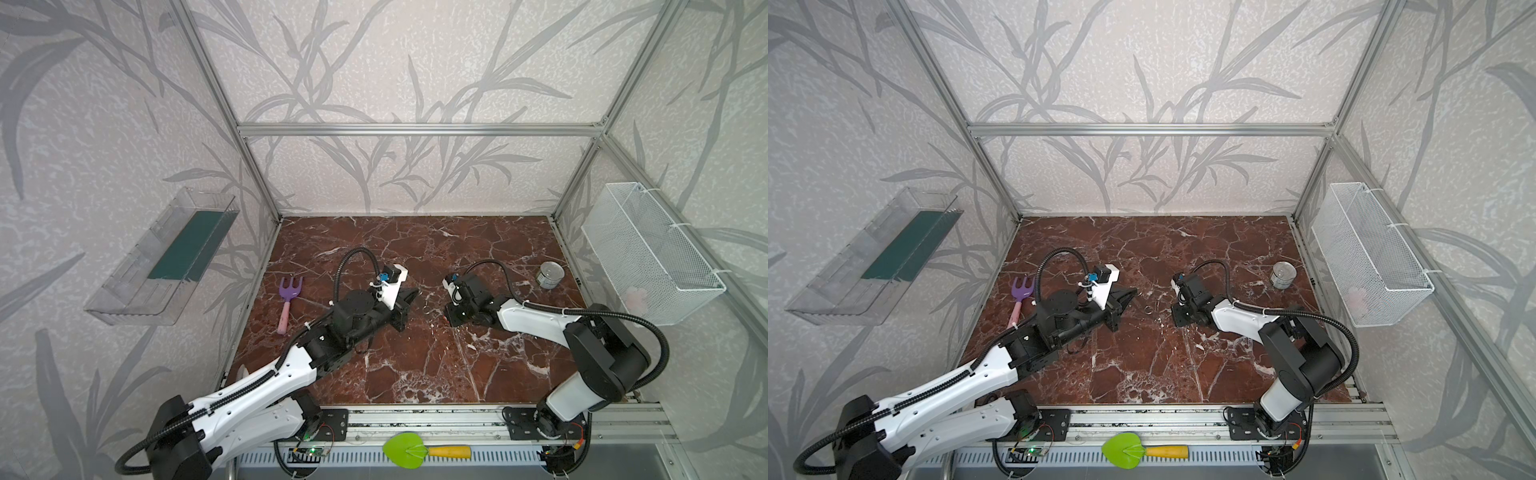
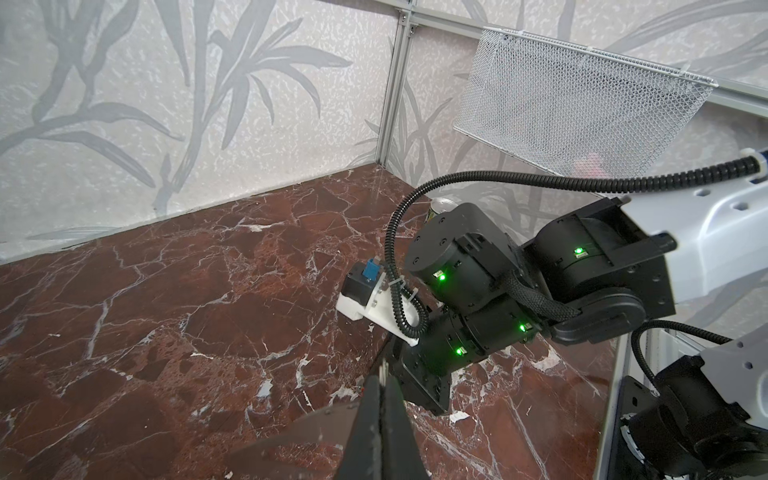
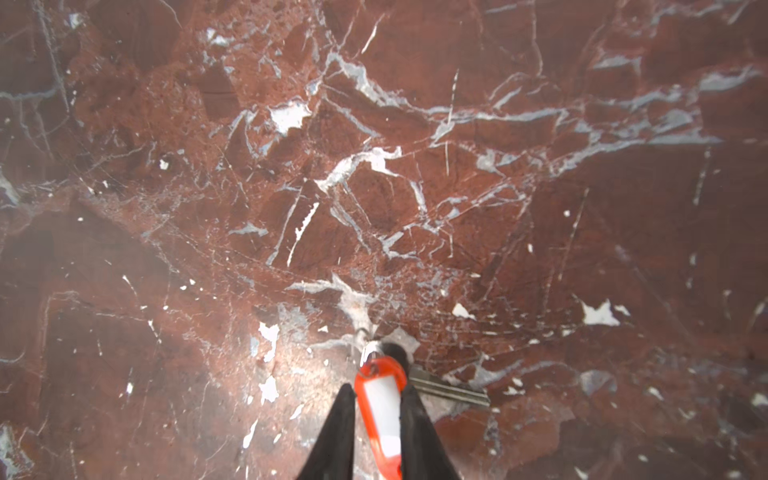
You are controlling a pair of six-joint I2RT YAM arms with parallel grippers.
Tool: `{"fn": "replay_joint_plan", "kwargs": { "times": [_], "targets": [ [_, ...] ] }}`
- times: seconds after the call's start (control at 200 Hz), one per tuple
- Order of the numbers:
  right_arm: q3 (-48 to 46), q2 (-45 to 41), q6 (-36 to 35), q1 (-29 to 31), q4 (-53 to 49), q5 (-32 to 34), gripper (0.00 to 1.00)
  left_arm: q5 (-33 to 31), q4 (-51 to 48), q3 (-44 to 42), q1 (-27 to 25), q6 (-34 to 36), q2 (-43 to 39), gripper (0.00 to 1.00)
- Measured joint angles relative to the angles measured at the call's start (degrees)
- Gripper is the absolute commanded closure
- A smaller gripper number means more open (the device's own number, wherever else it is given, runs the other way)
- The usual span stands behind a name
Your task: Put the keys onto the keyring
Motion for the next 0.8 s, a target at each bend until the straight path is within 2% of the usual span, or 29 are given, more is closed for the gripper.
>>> {"fn": "replay_joint_plan", "kwargs": {
  "times": [0.135, 0.26, 0.435, 0.485, 0.6, 0.8],
  "targets": [
    [0.5, -4.4, -1.5, 0.0, -2.2, 0.0, 0.74, 0.3, -3.2, 0.9, 0.0, -0.1, 0.1, 1.0],
    [0.6, -13.2, -4.0, 0.0, -3.7, -1.2, 0.73, 1.6, -5.8, 3.4, 0.0, -0.2, 0.8, 1.0],
    [0.9, -27.5, -8.2, -0.2, -2.8, -7.4, 0.71, 4.3, -6.3, 4.9, 0.0, -0.5, 1.6, 1.0],
    [1.3, -30.4, -9.3, -0.2, -2.4, -10.1, 0.67, 5.1, -6.3, 4.9, 0.0, -0.6, 1.7, 1.0],
    [1.6, -33.7, -11.0, -0.2, -1.2, -15.5, 0.65, 7.1, -6.2, 4.9, 0.0, -0.7, 2.3, 1.0],
    [0.9, -33.4, -11.5, -0.2, 0.6, -22.7, 0.64, 11.1, -4.2, 4.9, 0.1, -1.1, 2.4, 1.0]
  ]
}}
